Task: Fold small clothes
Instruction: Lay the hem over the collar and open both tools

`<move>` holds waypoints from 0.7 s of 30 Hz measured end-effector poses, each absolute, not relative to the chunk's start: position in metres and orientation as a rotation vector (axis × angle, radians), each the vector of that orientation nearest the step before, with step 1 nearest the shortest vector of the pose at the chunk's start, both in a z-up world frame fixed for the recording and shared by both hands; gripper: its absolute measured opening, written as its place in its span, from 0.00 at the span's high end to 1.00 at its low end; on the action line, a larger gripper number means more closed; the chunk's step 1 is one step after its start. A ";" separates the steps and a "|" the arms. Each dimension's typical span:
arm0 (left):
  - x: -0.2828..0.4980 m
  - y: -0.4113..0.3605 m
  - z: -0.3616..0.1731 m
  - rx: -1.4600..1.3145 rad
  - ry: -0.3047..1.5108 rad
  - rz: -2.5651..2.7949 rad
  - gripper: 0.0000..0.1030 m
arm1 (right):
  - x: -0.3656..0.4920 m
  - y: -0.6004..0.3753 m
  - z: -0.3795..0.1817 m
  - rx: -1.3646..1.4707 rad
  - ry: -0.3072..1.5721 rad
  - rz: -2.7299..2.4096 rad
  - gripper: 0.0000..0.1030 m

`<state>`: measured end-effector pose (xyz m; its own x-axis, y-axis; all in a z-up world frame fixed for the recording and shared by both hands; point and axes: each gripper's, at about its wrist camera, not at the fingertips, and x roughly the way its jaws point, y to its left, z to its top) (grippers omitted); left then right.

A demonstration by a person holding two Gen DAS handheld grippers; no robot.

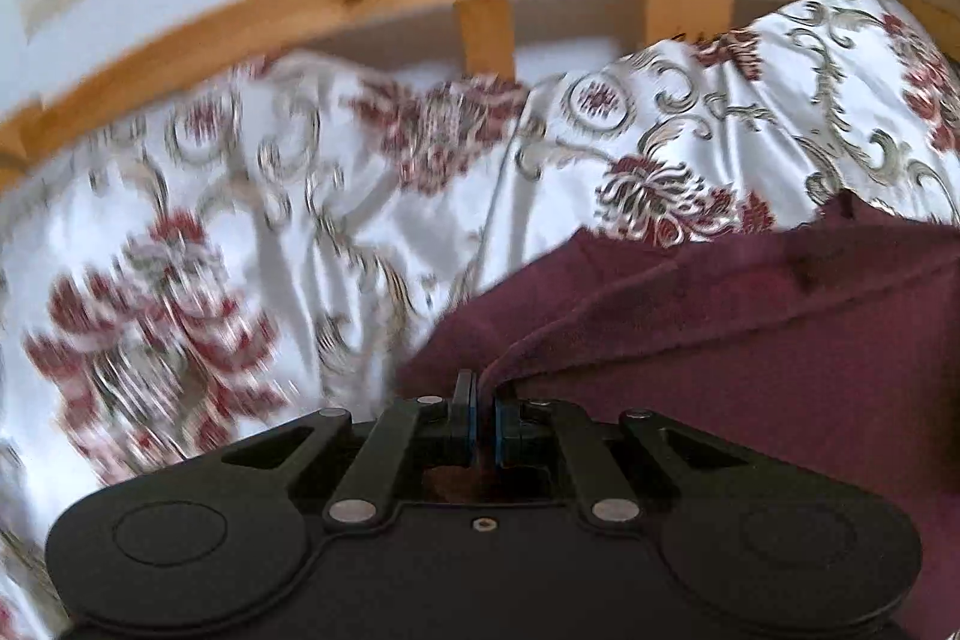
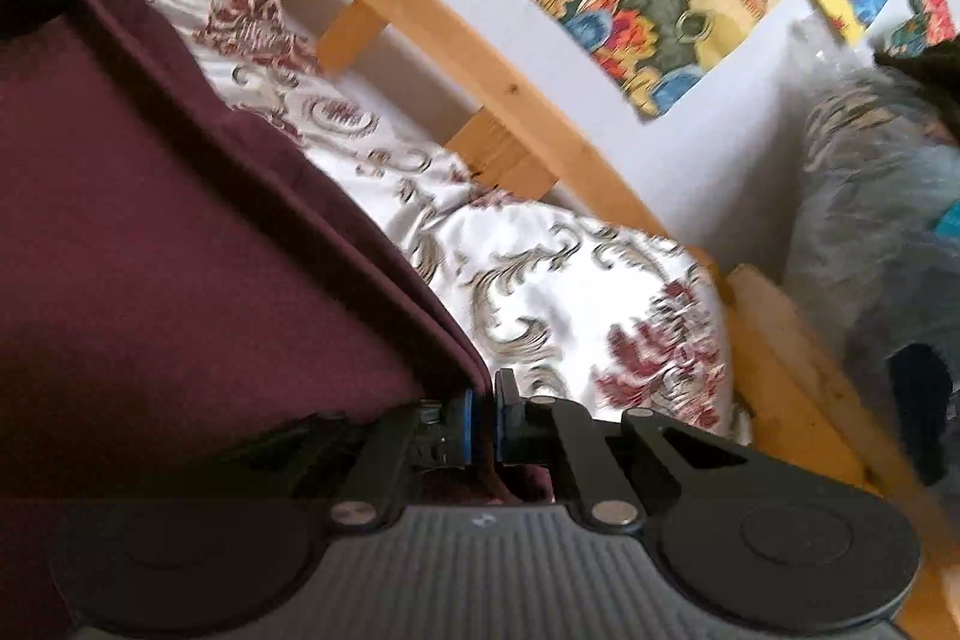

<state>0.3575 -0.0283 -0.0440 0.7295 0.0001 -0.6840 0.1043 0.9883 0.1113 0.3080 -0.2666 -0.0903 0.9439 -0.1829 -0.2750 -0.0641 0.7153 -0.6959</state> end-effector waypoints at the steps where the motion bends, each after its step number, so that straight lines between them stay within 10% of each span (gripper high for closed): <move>1: 0.359 -0.028 -0.048 0.129 0.759 -0.052 0.95 | 0.309 -0.268 -0.094 -0.776 0.344 -0.066 0.89; 12: 0.370 -0.027 -0.058 0.093 0.773 -0.027 0.87 | 0.313 -0.290 -0.086 -0.658 0.396 -0.087 0.48; 17: 0.373 -0.021 -0.055 0.064 0.793 -0.023 0.44 | 0.313 -0.304 -0.080 -0.591 0.437 -0.120 0.29; 21: 0.374 -0.007 -0.046 0.030 0.758 0.041 0.29 | 0.317 -0.316 -0.084 -0.562 0.482 -0.172 0.22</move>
